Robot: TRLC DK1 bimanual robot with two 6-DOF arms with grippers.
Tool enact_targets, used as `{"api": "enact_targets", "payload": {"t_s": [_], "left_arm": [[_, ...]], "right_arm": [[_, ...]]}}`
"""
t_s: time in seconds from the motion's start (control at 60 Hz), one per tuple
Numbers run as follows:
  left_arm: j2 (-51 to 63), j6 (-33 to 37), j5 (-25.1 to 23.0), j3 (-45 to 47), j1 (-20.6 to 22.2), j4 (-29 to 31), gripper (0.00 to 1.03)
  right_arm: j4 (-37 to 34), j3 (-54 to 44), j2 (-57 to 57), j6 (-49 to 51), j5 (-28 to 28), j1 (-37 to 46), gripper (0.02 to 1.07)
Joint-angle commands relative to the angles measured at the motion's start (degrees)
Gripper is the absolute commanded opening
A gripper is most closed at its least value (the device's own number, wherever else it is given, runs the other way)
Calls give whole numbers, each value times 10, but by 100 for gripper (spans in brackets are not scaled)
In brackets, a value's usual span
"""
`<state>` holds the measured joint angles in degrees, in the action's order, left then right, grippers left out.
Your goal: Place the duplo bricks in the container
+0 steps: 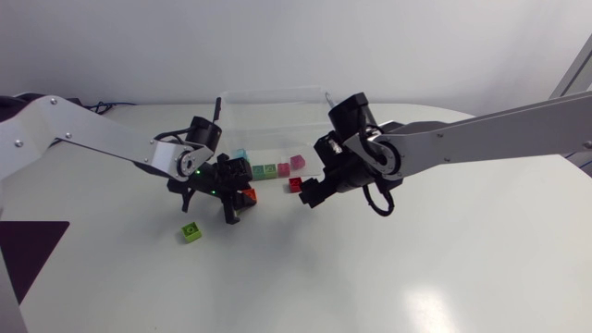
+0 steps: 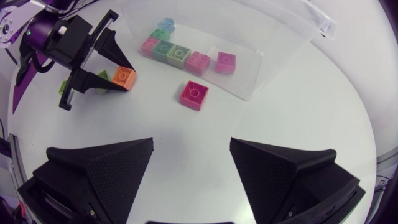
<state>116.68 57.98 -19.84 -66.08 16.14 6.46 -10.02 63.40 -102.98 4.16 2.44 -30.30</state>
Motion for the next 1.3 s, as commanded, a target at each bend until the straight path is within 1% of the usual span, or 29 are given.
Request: {"api": "enact_targets", "payload": {"t_s": [0.0, 0.117, 0.183, 0.267, 0.367, 0.433, 0.55, 0.65, 0.9, 1.05, 1.217, 1.283], "left_arm": [[-2, 20, -12, -8, -5, 48, 22], [-28, 20, -20, -12, -5, 84, 21], [-43, 17, -32, -15, -6, 102, 21], [-69, 14, -49, -15, -7, 123, 21], [-107, -6, -75, -17, -12, 130, 21], [-135, -21, -90, -24, -16, 132, 21], [-163, -45, -110, -53, -25, 146, 21], [-169, -64, -120, -81, -35, 146, 21], [-150, -118, -125, -162, -59, 143, 21], [-126, -157, -124, -211, -72, 131, 21], [-90, -200, -124, -262, -77, 99, 21], [-73, -204, -124, -281, -74, 98, 21]], "right_arm": [[5, 23, -21, -17, -12, -5, 92], [-14, 52, -53, -18, -14, -6, 92], [-14, 65, -67, -25, -14, -6, 92], [-32, 89, -88, -41, -15, -14, 92], [-33, 97, -103, -49, -18, -21, 92], [-33, 103, -112, -53, -32, -27, 92], [-32, 115, -129, -59, -45, -33, 92], [-37, 132, -142, -67, -46, -31, 92], [-93, 212, -195, -89, -40, -31, 92], [-116, 238, -217, -102, -31, -30, 92], [-124, 244, -220, -118, -29, -27, 91], [-129, 248, -221, -124, -29, -26, 86]]}}
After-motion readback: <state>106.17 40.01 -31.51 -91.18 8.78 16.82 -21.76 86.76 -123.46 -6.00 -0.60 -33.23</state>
